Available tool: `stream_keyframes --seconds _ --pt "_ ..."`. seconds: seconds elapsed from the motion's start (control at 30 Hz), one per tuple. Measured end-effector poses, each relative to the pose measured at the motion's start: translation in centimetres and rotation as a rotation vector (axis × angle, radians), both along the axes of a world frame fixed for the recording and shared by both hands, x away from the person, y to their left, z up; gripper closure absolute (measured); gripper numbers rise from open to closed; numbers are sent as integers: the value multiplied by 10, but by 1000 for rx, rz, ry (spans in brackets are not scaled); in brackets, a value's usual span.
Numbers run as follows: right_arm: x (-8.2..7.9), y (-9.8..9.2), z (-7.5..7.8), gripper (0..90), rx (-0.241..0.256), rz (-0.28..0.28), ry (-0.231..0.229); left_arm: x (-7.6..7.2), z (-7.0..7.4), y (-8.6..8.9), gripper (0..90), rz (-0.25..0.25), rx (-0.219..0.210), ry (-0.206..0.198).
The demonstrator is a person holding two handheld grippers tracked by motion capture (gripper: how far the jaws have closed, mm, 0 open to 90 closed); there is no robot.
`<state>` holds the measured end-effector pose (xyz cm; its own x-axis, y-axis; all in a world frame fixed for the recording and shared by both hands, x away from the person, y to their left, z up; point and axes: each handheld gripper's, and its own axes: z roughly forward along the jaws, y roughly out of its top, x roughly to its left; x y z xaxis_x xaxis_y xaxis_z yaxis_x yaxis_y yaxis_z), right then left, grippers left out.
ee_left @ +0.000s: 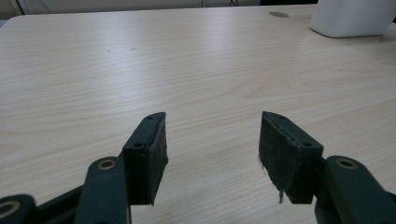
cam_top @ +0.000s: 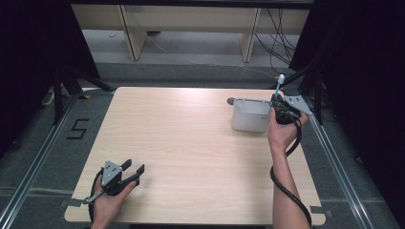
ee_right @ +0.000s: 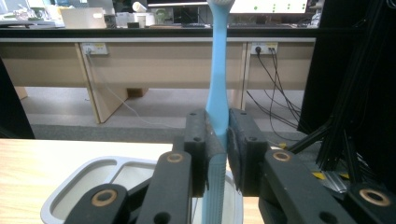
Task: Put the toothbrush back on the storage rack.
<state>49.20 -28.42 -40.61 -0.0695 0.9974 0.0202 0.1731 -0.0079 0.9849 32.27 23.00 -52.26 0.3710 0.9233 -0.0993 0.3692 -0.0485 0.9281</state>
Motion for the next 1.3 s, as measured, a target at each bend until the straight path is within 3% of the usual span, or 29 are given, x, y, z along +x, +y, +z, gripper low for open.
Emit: stream_keyframes --seconds 0.47,0.63,0.67,0.77,0.8,0.87,0.9,1.0,1.3 --pt "0 1 -8 785 16 -4 23 0 0 0 415 -1 1 -1" --pt "1 -1 -12 785 0 -3 29 0 0 0 414 -1 0 0" --pt "0 1 -12 785 21 -10 39 0 0 0 415 -1 0 0" --pt "1 0 -14 785 -5 -3 24 0 0 0 414 -2 2 -1" --pt "1 1 -14 785 11 -6 29 0 0 0 415 -2 2 -1" --pt "1 0 -15 785 -4 -6 27 0 0 0 415 -2 1 -1" --pt "0 1 -15 785 15 -8 49 0 0 0 414 -1 1 -1" --pt "1 -1 -17 785 -2 -6 35 0 0 0 415 -2 2 -1" --pt "0 0 -22 785 23 -10 51 0 0 0 415 -2 5 -1"
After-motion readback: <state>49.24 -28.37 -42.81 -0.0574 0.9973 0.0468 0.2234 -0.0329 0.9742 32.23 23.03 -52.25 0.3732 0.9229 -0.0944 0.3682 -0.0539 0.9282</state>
